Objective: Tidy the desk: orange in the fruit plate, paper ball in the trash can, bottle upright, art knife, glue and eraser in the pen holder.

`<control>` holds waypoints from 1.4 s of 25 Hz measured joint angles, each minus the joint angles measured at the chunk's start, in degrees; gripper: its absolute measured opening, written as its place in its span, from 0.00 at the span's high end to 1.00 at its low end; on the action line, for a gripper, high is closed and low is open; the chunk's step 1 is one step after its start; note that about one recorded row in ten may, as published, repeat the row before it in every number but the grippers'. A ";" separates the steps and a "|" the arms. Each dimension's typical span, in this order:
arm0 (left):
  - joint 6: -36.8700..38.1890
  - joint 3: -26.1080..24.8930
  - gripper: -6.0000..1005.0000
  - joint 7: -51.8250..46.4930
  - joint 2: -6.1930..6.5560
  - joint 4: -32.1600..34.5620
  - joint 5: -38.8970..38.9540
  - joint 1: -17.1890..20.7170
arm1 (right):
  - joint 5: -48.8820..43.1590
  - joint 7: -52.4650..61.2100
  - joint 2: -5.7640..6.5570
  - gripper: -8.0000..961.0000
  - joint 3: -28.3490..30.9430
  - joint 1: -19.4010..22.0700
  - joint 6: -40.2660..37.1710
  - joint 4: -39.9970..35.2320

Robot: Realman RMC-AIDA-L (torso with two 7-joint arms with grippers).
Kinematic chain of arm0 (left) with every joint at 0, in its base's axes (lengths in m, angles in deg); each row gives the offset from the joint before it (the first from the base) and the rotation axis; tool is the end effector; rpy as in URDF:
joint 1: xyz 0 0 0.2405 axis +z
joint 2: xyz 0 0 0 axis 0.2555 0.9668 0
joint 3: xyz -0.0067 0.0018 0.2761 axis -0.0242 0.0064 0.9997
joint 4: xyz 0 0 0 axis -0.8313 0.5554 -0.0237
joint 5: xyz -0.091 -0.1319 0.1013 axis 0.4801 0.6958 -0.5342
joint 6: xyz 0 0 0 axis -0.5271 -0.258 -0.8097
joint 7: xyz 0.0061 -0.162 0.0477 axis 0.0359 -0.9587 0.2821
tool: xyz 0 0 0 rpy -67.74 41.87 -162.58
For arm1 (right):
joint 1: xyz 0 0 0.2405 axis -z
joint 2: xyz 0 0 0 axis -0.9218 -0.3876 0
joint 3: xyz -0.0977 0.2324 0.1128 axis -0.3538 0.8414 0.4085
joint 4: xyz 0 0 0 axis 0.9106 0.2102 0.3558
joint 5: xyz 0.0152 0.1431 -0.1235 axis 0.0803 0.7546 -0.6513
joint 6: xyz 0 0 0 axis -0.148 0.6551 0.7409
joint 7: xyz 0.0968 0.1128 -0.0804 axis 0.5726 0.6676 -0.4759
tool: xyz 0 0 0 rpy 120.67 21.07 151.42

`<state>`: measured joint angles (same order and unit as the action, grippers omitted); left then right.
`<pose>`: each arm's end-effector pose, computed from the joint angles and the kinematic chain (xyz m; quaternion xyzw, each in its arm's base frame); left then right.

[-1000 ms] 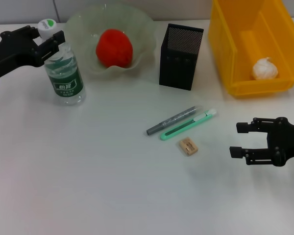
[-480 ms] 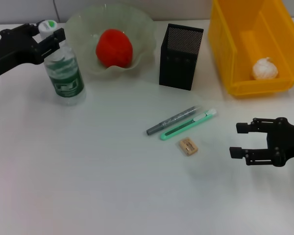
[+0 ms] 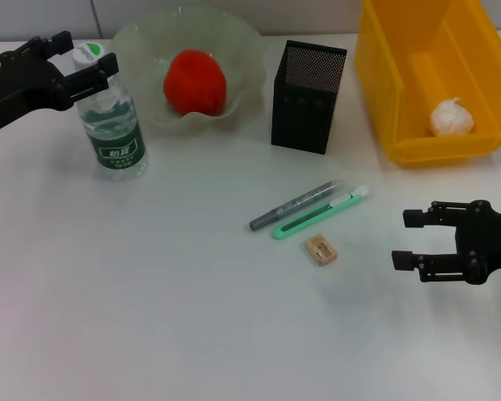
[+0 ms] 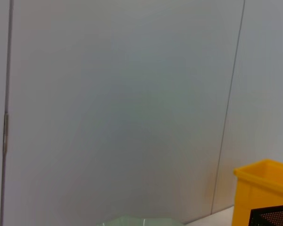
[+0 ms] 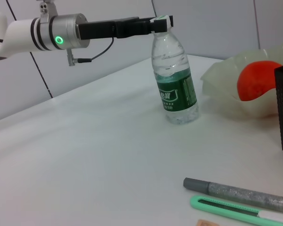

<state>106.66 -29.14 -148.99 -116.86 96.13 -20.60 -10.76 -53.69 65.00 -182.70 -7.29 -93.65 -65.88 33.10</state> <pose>-0.2840 0.3783 0.0218 -0.8536 -0.2349 -0.2936 0.3607 0.3041 0.2895 -0.0178 -0.9507 0.2241 0.1862 0.1063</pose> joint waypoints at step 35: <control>29.85 9.53 0.14 -4.18 -0.12 -4.49 -4.41 -0.26 | 1.03 0.00 -0.13 0.21 0.18 -2.02 0.14 0.55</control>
<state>136.51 -19.61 -153.16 -116.98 91.64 -25.01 -11.03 -52.66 65.00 -182.83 -7.11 -95.67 -65.74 33.64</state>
